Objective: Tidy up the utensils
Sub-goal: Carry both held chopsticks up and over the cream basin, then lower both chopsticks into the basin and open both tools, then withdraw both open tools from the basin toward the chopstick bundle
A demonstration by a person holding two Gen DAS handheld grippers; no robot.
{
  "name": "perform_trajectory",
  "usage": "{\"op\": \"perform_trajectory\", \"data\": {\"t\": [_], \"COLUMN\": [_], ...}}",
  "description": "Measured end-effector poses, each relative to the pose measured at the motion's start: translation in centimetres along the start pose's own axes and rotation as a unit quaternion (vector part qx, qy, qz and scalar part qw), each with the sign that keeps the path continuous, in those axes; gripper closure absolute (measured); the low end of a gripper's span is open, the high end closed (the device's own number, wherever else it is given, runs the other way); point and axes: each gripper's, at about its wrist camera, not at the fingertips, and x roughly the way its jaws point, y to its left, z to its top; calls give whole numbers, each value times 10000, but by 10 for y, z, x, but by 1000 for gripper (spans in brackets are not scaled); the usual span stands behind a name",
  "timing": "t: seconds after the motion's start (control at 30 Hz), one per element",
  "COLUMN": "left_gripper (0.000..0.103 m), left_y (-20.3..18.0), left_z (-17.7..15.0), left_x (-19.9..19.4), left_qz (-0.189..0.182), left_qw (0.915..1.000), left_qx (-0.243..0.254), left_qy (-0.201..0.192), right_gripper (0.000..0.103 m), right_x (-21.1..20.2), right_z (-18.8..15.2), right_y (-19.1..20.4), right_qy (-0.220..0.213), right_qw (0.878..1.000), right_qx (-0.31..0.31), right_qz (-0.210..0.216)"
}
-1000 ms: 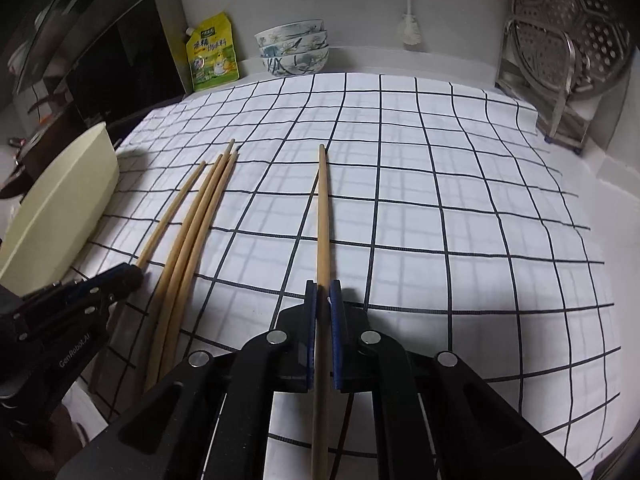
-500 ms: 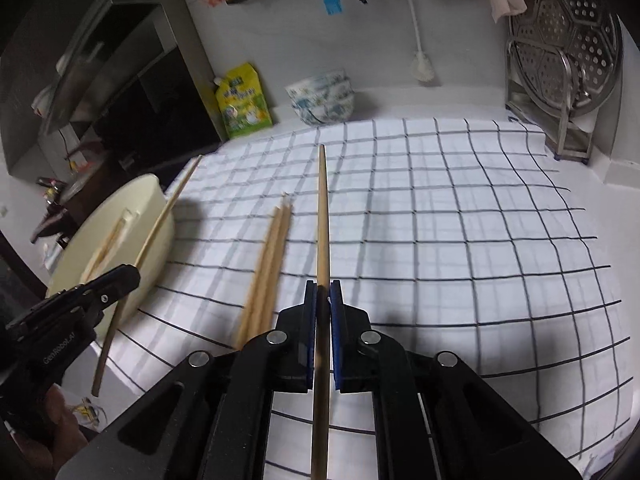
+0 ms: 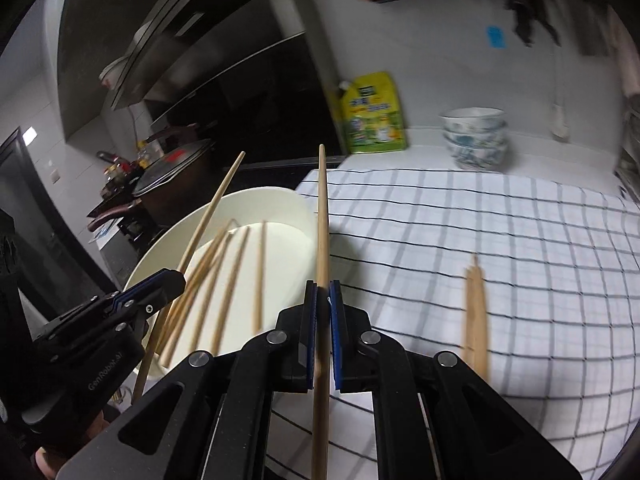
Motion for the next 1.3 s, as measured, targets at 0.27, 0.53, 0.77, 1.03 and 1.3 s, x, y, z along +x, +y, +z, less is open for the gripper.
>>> {"op": "perform_trajectory", "data": {"t": [0.27,0.53,0.77,1.03,1.3], "left_gripper": [96,96,79,41,33], "left_y": [57,81,93,98,94], "left_z": [9,0,-8,-11,-17], "left_x": [30,60,67,46,32], "left_qz": [208,148,218,459,413], "left_qw": [9989,9963,9930,9942,9947], "left_qx": [-316,-512,-760,-801,-777], "left_qy": [260,678,881,553,529], "right_gripper": [97,97,94,92,84], "right_x": [62,109,115,98,78], "right_z": [30,29,21,17,12], "right_y": [61,77,74,73,71], "right_qy": [390,942,1063,893,743], "right_qw": [9982,9946,9935,9952,9965], "right_qx": [-332,-319,-331,-357,-345], "right_qz": [305,306,239,194,143]}}
